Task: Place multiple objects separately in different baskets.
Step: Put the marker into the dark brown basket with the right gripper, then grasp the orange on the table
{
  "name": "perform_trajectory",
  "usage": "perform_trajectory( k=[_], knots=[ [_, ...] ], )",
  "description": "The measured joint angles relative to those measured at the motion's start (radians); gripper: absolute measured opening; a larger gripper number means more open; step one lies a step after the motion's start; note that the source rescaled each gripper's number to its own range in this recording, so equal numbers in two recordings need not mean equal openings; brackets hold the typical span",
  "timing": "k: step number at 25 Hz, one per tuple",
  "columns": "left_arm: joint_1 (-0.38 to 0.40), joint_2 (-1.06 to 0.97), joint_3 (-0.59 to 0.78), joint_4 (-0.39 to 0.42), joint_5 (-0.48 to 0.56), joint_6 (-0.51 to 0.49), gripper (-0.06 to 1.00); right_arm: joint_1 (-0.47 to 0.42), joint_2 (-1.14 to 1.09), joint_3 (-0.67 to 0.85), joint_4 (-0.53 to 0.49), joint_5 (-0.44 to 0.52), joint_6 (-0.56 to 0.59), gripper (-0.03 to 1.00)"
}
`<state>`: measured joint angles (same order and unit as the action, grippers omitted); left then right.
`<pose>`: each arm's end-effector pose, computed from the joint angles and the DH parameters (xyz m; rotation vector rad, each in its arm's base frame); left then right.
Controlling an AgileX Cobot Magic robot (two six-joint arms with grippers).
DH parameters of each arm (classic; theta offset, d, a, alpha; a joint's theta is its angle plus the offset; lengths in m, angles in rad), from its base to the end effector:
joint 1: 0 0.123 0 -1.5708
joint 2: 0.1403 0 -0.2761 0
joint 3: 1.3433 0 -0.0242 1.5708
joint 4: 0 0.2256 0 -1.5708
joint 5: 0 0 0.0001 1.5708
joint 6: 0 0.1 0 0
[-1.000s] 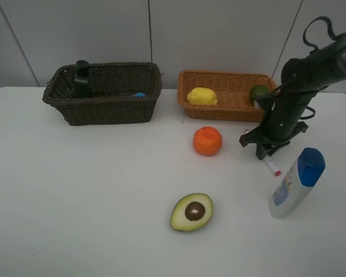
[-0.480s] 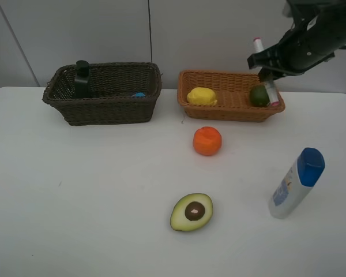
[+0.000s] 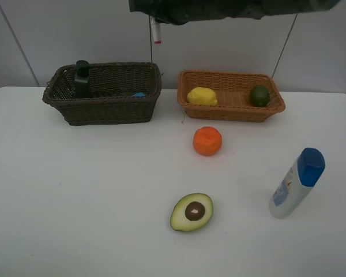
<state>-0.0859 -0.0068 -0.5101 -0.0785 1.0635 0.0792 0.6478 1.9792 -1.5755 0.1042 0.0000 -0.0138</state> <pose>-0.0128 -0.0058 0.2636 0.1718 2.0218 -0.0979 0.3676 0.2782 0.2801 -0.5279 1.8447 0.5017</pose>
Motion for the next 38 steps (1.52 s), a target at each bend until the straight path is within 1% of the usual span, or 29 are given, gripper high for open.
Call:
perform_trajectory(
  k=[4, 5, 6, 8, 10, 11, 12, 13, 14, 16, 18, 21, 24, 27, 29, 31, 33, 36, 38],
  knots=[
    [0.000, 0.000, 0.000, 0.000, 0.000, 0.000, 1.00, 0.042, 0.202, -0.187, 0.000, 0.012, 0.000, 0.00],
    [0.000, 0.000, 0.000, 0.000, 0.000, 0.000, 1.00, 0.045, 0.237, -0.225, 0.002, 0.019, 0.000, 0.02],
    [0.000, 0.000, 0.000, 0.000, 0.000, 0.000, 1.00, 0.046, 0.276, -0.257, 0.003, 0.023, 0.000, 0.06],
    [0.000, 0.000, 0.000, 0.000, 0.000, 0.000, 1.00, 0.046, 0.331, -0.295, 0.003, 0.023, 0.000, 0.27],
    [0.000, 0.000, 0.000, 0.000, 0.000, 0.000, 1.00, 0.046, 0.368, -0.310, 0.003, 0.024, 0.001, 0.61],
    [0.000, 0.000, 0.000, 0.000, 0.000, 0.000, 1.00, 0.046, 0.379, -0.313, 0.003, 0.028, 0.001, 0.74],
    [0.000, 0.000, 0.000, 0.000, 0.000, 0.000, 1.00, 0.046, 0.383, -0.315, 0.003, 0.040, 0.001, 0.85],
    [0.000, 0.000, 0.000, 0.000, 0.000, 0.000, 1.00, 0.046, 0.385, -0.315, 0.003, 0.057, 0.001, 0.91],
    [0.000, 0.000, 0.000, 0.000, 0.000, 0.000, 1.00, 0.046, 0.385, -0.316, 0.003, 0.067, 0.001, 0.94],
    [0.000, 0.000, 0.000, 0.000, 0.000, 0.000, 1.00, 0.046, 0.371, -0.317, 0.003, 0.098, 0.001, 0.98],
    [0.000, 0.000, 0.000, 0.000, 0.000, 0.000, 1.00, 0.046, 0.337, -0.317, -0.001, 0.160, 0.001, 0.99],
    [0.000, 0.000, 0.000, 0.000, 0.000, 0.000, 1.00, 0.043, 0.256, -0.317, -0.039, 0.334, 0.001, 0.99],
    [0.000, 0.000, 0.000, 0.000, 0.000, 0.000, 1.00, 0.038, 0.163, -0.320, -0.104, 0.592, 0.001, 0.99],
    [0.000, 0.000, 0.000, 0.000, 0.000, 0.000, 1.00, 0.034, 0.102, -0.320, -0.177, 0.873, 0.006, 1.00],
    [0.000, 0.000, 0.000, 0.000, 0.000, 0.000, 1.00, 0.031, 0.081, -0.320, -0.212, 1.015, 0.027, 1.00],
    [0.000, 0.000, 0.000, 0.000, 0.000, 0.000, 1.00, 0.023, 0.077, -0.320, -0.218, 1.150, 0.041, 1.00],
    [0.000, 0.000, 0.000, 0.000, 0.000, 0.000, 1.00, 0.000, 0.076, -0.318, -0.218, 1.201, 0.055, 1.00],
    [0.000, 0.000, 0.000, 0.000, 0.000, 0.000, 1.00, -0.050, 0.058, -0.273, -0.204, 1.214, 0.067, 1.00],
    [0.000, 0.000, 0.000, 0.000, 0.000, 0.000, 1.00, -0.081, 0.047, -0.231, -0.176, 1.216, 0.069, 1.00]
  ],
)
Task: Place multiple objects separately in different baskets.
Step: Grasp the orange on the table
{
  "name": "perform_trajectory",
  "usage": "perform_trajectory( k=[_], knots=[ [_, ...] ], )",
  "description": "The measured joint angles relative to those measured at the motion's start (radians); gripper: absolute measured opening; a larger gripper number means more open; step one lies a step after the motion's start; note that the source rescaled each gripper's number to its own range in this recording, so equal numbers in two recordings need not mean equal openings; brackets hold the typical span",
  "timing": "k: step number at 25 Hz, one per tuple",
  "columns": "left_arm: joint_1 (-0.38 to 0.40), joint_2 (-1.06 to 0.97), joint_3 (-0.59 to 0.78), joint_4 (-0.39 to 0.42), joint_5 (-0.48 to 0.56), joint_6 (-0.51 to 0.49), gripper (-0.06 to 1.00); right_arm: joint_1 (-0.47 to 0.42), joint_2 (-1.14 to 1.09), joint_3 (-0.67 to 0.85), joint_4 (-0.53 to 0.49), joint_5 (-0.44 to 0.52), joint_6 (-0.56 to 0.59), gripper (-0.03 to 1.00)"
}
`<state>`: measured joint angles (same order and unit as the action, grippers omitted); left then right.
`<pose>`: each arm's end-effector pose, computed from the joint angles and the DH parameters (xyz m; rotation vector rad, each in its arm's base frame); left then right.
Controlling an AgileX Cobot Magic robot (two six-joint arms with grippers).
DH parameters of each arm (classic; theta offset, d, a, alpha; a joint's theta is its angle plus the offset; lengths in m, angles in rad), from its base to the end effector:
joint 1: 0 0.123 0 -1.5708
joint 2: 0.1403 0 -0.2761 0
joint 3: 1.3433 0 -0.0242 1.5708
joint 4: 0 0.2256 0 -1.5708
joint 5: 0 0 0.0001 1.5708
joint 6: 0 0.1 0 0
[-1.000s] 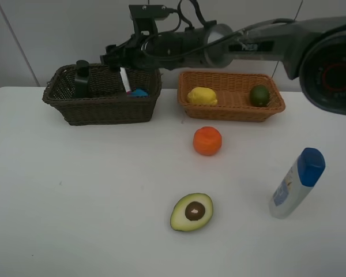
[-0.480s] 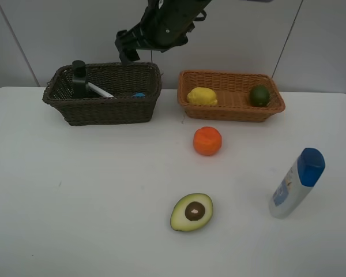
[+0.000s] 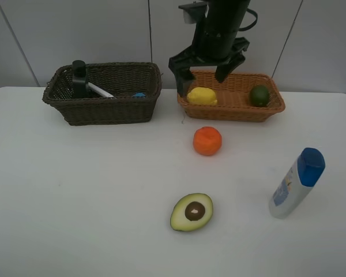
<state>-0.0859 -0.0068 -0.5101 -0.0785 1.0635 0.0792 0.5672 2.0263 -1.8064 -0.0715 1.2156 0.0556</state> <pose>-0.0128 -0.0058 0.2636 0.1718 2.0218 -0.0979 0.3441 0.2113 0.2483 -0.7604 2.8074 0.0029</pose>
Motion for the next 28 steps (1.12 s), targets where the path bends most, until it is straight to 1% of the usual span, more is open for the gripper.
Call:
perform_trajectory(
  k=[3, 5, 13, 17, 21, 24, 28],
  knots=[
    [0.000, 0.000, 0.000, 0.000, 0.000, 0.000, 1.00, -0.023, -0.001, 0.080, 0.028, 0.001, -0.001, 1.00],
    [0.000, 0.000, 0.000, 0.000, 0.000, 0.000, 1.00, -0.025, -0.001, 0.144, 0.038, -0.025, -0.001, 1.00],
    [0.000, 0.000, 0.000, 0.000, 0.000, 0.000, 1.00, -0.025, -0.001, 0.342, 0.071, -0.316, -0.002, 1.00],
    [0.000, 0.000, 0.000, 0.000, 0.000, 0.000, 1.00, -0.025, -0.001, 0.414, 0.095, -0.435, -0.002, 1.00],
    [0.000, 0.000, 0.000, 0.000, 0.000, 0.000, 1.00, -0.025, -0.002, 0.483, 0.080, -0.550, -0.002, 1.00],
    [0.000, 0.000, 0.000, 0.000, 0.000, 0.000, 1.00, -0.025, -0.001, 0.512, 0.062, -0.618, -0.002, 1.00],
    [0.000, 0.000, 0.000, 0.000, 0.000, 0.000, 1.00, -0.025, 0.020, 0.518, 0.053, -0.655, -0.002, 1.00]
  ],
)
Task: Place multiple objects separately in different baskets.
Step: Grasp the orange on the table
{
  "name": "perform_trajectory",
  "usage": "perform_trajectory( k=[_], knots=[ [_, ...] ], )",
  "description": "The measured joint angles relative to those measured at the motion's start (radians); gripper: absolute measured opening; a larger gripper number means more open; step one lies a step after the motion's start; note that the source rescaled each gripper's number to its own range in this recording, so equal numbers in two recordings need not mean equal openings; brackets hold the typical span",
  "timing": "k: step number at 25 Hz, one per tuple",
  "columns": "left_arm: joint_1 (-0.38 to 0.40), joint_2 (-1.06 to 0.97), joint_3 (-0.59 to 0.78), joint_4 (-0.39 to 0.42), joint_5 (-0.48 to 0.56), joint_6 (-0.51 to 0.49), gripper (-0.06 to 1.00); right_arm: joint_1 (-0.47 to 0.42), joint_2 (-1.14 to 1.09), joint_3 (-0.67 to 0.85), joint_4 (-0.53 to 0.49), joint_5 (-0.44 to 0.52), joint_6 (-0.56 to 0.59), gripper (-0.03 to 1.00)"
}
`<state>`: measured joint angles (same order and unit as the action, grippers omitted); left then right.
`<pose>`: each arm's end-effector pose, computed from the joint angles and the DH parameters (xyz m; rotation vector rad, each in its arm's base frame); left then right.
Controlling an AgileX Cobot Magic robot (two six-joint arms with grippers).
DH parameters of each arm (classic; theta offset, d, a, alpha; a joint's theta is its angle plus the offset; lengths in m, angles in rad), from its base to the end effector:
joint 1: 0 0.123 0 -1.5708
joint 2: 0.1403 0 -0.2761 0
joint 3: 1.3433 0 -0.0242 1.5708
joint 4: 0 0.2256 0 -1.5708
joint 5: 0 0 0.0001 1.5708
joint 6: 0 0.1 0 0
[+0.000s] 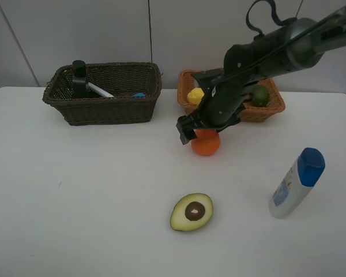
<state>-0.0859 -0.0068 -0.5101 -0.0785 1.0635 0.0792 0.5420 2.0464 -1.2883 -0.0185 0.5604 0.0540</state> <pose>-0.0128 -0.0058 0.2636 0.1718 2.0218 -0.0979 0.3299 0.1975 0.1327 -0.6981 2.7227 0.1246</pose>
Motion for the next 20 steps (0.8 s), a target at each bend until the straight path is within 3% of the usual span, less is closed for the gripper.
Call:
perform_trajectory(
  k=[12, 14, 17, 20],
  knots=[
    [0.000, 0.000, 0.000, 0.000, 0.000, 0.000, 1.00, 0.000, 0.094, 0.003, -0.012, -0.021, 0.000, 1.00],
    [0.000, 0.000, 0.000, 0.000, 0.000, 0.000, 1.00, 0.000, 0.094, 0.002, -0.016, -0.021, 0.000, 0.95],
    [0.000, 0.000, 0.000, 0.000, 0.000, 0.000, 1.00, 0.000, 0.094, 0.002, -0.024, -0.026, 0.000, 0.74],
    [0.000, 0.000, 0.000, 0.000, 0.000, 0.000, 1.00, 0.000, 0.092, 0.002, -0.027, -0.024, 0.000, 0.74]
  ],
)
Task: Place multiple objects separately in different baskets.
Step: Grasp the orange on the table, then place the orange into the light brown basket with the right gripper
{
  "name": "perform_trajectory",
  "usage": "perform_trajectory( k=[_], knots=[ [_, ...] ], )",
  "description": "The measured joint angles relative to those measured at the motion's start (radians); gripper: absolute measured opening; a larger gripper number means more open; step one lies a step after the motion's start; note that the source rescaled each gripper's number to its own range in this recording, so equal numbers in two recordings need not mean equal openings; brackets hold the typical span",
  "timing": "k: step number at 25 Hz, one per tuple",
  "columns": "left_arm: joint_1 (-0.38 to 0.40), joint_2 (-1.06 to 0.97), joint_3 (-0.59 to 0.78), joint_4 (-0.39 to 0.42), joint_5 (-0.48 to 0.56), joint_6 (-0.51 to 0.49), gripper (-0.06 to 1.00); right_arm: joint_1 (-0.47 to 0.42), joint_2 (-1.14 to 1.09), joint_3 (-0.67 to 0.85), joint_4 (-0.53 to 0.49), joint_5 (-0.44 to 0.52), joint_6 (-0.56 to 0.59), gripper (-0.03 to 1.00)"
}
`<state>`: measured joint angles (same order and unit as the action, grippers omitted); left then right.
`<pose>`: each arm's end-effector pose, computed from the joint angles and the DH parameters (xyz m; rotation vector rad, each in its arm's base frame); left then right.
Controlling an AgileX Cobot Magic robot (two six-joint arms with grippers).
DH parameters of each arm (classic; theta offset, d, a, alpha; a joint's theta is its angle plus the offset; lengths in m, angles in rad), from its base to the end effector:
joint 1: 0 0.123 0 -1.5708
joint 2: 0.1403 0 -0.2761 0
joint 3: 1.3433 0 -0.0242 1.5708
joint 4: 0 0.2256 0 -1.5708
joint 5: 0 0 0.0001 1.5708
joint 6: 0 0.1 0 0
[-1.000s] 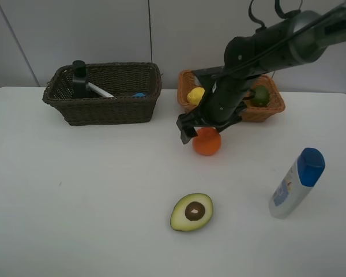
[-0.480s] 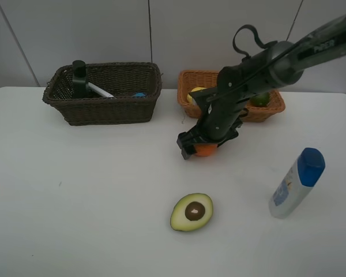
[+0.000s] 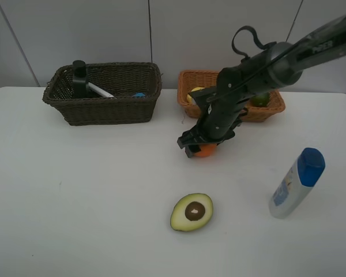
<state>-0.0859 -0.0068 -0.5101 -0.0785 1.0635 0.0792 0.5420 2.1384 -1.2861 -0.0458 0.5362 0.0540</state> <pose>-0.0128 -0.0058 0.2636 0.1718 2.0218 -0.0979 0.3315 0.1969 0.0976 -0.7449 2.7765 0.0749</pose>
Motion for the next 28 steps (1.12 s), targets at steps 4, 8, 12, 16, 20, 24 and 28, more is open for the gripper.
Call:
perform_trajectory(
  k=[4, 8, 12, 16, 20, 24, 28],
  knots=[
    [0.000, 0.000, 0.000, 0.000, 0.000, 0.000, 1.00, 0.000, -0.054, 0.010, 0.000, 0.039, 0.000, 0.74],
    [0.000, 0.000, 0.000, 0.000, 0.000, 0.000, 1.00, 0.000, -0.180, -0.008, 0.008, 0.054, 0.001, 0.74],
    [0.000, 0.000, 0.000, 0.000, 0.000, 0.000, 1.00, 0.000, -0.238, -0.125, 0.020, 0.052, 0.011, 0.74],
    [0.000, 0.000, 0.000, 0.000, 0.000, 0.000, 1.00, 0.000, -0.170, -0.318, 0.095, 0.027, 0.011, 0.74],
    [0.000, 0.000, 0.000, 0.000, 0.000, 0.000, 1.00, 0.001, -0.031, -0.524, 0.243, -0.007, 0.012, 0.74],
    [0.000, 0.000, 0.000, 0.000, 0.000, 0.000, 1.00, 0.030, 0.123, -0.683, 0.317, -0.036, 0.007, 0.74],
    [0.000, 0.000, 0.000, 0.000, 0.000, 0.000, 1.00, 0.059, 0.237, -0.780, 0.332, -0.040, -0.011, 0.74]
  ],
)
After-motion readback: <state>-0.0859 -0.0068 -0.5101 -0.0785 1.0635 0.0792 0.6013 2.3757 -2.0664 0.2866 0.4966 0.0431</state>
